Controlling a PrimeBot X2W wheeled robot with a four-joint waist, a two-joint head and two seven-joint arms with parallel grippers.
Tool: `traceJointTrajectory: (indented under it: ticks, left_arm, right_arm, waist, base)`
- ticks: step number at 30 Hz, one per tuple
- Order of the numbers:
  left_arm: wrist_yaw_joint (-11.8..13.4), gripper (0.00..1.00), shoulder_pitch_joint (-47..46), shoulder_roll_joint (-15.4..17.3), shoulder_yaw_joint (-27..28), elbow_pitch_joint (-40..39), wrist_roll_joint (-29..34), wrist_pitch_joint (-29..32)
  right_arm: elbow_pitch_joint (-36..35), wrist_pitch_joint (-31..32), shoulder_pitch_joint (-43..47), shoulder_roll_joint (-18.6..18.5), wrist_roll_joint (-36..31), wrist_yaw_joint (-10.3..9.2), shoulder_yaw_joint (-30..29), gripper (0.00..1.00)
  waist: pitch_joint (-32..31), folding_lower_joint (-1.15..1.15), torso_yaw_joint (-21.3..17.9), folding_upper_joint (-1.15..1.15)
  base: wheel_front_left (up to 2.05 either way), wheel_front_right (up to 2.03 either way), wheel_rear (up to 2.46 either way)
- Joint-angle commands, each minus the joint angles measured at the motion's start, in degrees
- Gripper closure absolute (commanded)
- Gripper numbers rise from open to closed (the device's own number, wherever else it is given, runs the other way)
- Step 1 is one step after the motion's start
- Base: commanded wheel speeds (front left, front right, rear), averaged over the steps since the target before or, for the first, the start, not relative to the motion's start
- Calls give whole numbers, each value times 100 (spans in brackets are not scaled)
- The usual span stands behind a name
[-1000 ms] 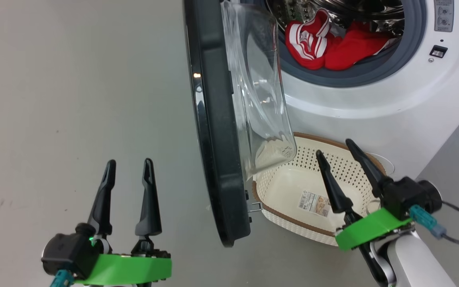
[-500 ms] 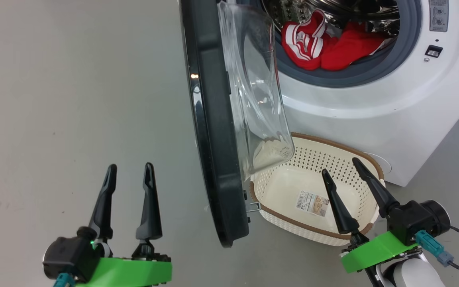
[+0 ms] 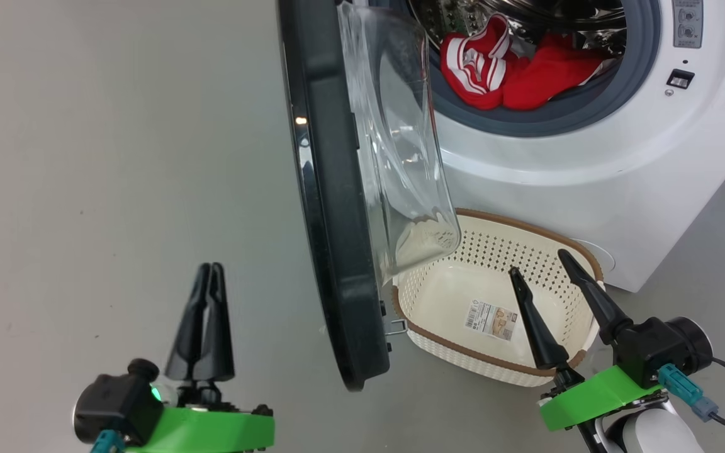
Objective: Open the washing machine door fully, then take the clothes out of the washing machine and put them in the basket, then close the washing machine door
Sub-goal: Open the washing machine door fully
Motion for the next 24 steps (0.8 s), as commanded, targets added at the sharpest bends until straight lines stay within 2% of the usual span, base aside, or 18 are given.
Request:
traceJointTrajectory:
  ticks: [1,9,24]
  left_arm:
    - [21,100,-31,83,155,-107,-1,-22]
    - [4,100,-182,83,93,-290,-10,-22]
    - [-140,100,-449,83,74,-1627,77,-22]
  right_arm:
    - [-169,-37,-65,31,17,28,110,0]
    - [-164,-37,-98,31,69,28,96,0]
    - [-96,-37,-108,31,307,28,60,0]
  waist:
    - [9,0,-7,0]
    - [31,0,-58,0]
    - [62,0,-115,0]
  base:
    - [0,0,0]
    - [0,0,0]
    - [0,0,0]
